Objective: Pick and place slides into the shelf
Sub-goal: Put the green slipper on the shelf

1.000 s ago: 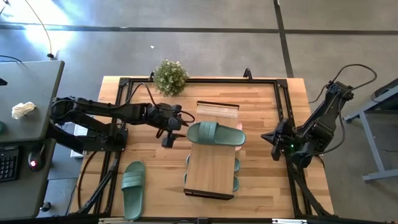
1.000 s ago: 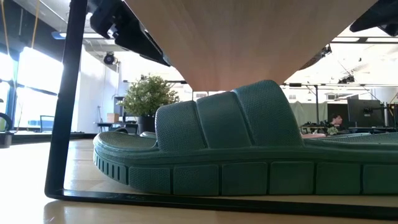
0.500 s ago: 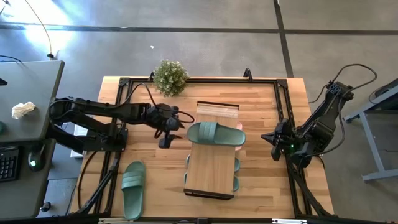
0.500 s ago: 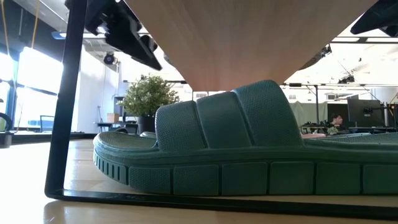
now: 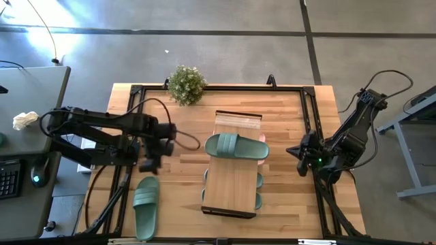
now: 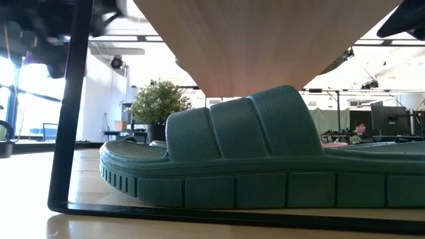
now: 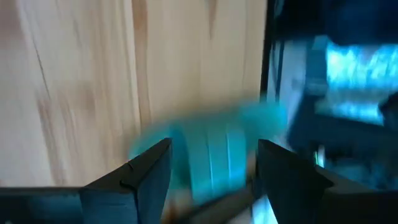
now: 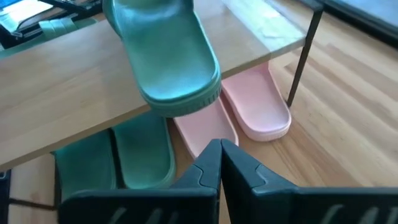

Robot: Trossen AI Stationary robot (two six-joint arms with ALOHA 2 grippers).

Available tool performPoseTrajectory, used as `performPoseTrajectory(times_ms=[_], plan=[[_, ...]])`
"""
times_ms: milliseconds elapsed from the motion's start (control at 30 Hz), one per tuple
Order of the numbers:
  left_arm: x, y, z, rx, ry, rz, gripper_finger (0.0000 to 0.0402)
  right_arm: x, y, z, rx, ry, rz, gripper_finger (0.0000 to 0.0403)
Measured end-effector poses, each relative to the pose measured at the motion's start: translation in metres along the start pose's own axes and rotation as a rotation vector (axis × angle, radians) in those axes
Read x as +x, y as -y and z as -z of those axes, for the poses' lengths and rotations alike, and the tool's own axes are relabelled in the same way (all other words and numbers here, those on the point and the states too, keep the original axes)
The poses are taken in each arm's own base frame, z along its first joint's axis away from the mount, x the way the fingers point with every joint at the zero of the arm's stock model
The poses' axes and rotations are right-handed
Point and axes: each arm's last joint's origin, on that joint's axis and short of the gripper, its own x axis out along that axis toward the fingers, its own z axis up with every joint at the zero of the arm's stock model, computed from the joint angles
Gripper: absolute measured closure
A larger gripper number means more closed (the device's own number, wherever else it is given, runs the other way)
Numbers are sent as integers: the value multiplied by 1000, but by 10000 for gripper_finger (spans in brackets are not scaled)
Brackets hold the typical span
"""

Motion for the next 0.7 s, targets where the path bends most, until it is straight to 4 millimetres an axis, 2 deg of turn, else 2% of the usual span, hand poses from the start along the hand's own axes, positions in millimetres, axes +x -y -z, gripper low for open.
performPoseTrajectory(times_ms=[67, 167, 300, 600, 700], plan=[[1, 2, 13, -24, -113, -2, 181, 0, -1, 0, 7, -14, -10, 403], [5, 2, 20, -20, -164, 6, 181, 0, -1, 0, 10, -22, -15, 403], [20, -6, 28, -21, -136, 82, 181, 0, -2, 0, 13, -21, -17, 403], [50, -31, 63, -116, -146, 160, 181, 0, -3, 0, 30, -17, -32, 403], [58, -37, 66, -122, -106, 190, 181, 0, -4, -1, 38, -15, -38, 403]])
